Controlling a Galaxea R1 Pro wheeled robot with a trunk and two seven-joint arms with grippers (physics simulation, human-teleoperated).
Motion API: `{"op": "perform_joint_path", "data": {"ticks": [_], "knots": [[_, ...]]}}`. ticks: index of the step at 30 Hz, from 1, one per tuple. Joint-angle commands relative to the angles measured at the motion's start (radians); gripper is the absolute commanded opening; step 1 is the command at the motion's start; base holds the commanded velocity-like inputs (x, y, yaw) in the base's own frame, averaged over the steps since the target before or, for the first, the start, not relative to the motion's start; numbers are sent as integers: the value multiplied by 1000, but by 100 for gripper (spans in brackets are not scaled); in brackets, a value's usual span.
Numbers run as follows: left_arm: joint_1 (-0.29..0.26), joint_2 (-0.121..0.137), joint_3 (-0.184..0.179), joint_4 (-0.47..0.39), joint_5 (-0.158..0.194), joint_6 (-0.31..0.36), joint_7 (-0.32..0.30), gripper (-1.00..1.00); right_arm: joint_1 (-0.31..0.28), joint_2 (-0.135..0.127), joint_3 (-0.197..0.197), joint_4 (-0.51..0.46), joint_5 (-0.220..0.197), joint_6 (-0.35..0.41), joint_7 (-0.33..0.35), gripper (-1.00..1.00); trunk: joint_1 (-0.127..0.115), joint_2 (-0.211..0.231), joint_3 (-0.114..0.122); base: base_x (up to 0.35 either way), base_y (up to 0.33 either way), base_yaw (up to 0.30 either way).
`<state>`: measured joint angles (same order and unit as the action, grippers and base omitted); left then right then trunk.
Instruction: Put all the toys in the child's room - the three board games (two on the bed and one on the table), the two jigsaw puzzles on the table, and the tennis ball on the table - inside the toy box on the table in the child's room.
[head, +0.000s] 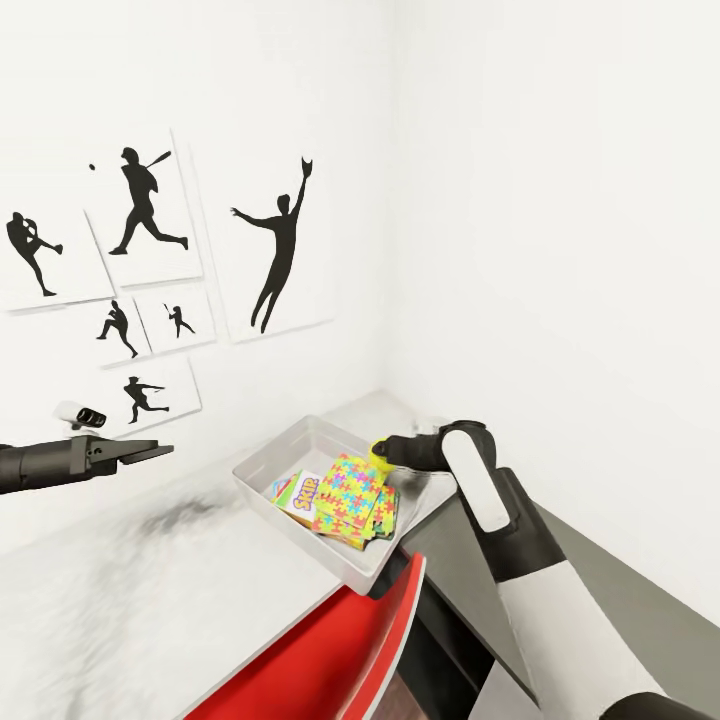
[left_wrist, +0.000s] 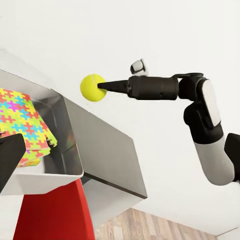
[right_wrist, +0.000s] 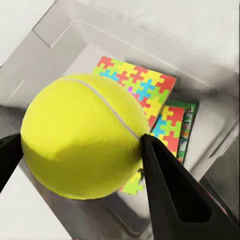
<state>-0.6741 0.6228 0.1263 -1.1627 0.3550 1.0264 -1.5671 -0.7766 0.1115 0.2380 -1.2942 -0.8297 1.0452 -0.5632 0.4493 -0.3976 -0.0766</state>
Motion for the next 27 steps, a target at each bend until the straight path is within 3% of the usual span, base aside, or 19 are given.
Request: {"op": "perform_joint_path", "data": {"ticks": [1, 6, 13, 21, 27], "knots": [[-1, 0, 0, 0, 0, 11, -4, 100, -11, -1, 0, 6, -12, 2, -22, -100, 1, -2, -2, 0, 0, 0], [-1, 1, 0, 0, 0, 11, -4, 100, -50, -7, -3, 49, -11, 2, -49, -100, 1, -2, -2, 0, 0, 0], [-1, 2, 0, 0, -1, 11, -4, 100, -128, -8, -5, 220, -10, 0, -121, -100, 1, -2, -2, 0, 0, 0], [-1, 2, 0, 0, -1, 11, -4, 100, -227, -10, -5, 429, -8, -26, -126, -100, 1, -2, -2, 0, 0, 0], [-1, 3, 1, 1, -1, 11, -4, 100, -240, -10, -5, 462, -7, -36, -120, -100, 1, -2, -2, 0, 0, 0]]}}
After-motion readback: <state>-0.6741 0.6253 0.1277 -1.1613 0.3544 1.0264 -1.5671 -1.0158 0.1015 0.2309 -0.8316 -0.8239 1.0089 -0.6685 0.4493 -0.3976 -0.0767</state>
